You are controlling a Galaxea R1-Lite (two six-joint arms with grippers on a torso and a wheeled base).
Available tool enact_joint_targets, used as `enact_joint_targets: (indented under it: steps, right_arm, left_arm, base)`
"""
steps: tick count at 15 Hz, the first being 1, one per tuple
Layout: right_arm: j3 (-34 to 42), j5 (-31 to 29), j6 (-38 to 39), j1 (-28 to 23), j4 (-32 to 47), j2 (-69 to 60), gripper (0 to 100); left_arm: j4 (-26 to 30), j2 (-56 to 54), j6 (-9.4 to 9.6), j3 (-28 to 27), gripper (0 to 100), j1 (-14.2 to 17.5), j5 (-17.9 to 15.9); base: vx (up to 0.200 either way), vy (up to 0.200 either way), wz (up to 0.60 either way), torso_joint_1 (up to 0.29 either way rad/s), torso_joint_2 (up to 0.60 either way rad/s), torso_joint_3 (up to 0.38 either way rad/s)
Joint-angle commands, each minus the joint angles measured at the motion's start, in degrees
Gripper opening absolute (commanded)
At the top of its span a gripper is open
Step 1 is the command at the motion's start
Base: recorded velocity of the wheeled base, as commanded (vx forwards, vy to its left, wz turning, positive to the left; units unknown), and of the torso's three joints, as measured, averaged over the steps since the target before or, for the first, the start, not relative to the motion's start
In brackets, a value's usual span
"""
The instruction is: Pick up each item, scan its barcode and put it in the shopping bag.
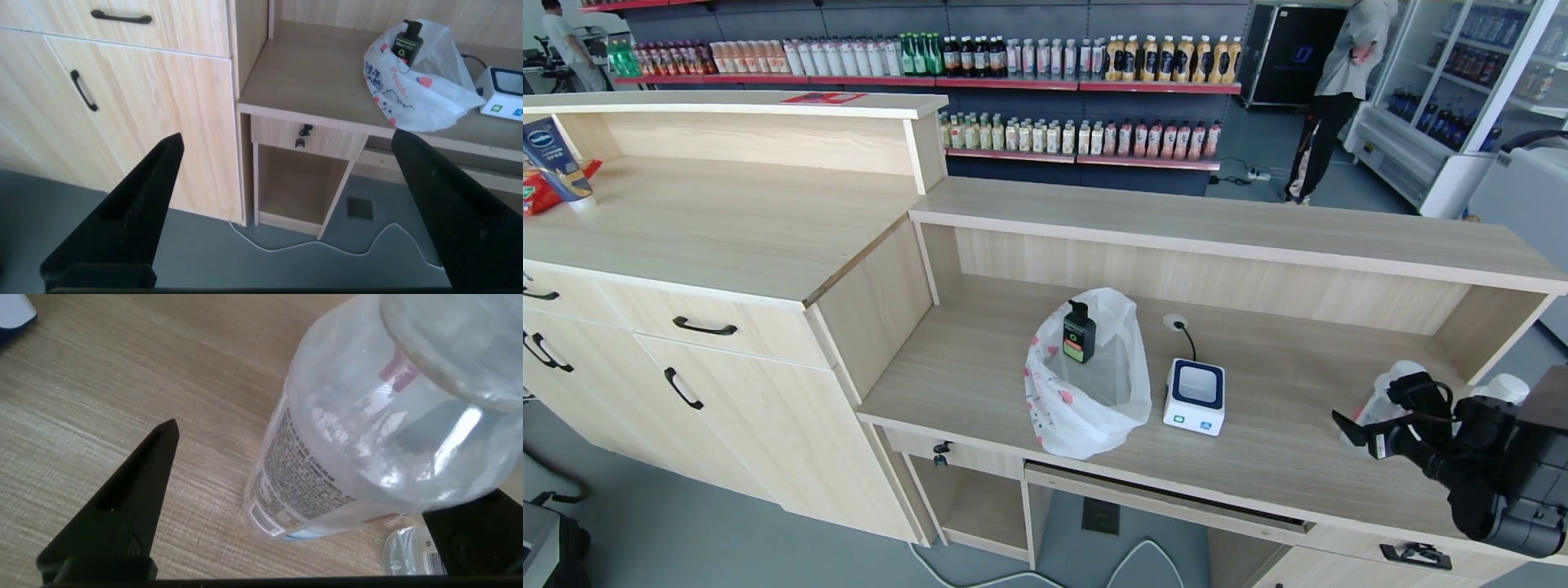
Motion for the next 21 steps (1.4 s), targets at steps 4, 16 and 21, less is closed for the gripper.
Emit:
enact_joint_targets:
  steps: [4, 16, 21]
  right_arm:
    - [-2.5, 0.1, 0.1, 0.6, 1.7, 0.0, 100]
    - [-3.8, 0.2, 2.9, 0.8, 2.3, 0.6, 0]
    - [-4.2, 0.2, 5.2, 1.0, 2.3, 0.3, 0]
  left_arm:
    - [0.0, 0.1, -0.02, 0.0, 100, 0.0, 0.0]
    - [0.0, 0.1, -0.02, 0.0, 100, 0.0, 0.0]
    - [0.0, 0.1, -0.02, 0.0, 100, 0.0, 0.0]
  base:
    - [0.000, 0.000, 0.00, 0.000, 0.00, 0.000]
    - [0.000, 0.000, 0.00, 0.000, 0.00, 0.000]
    - [0.000, 0.000, 0.00, 0.000, 0.00, 0.000]
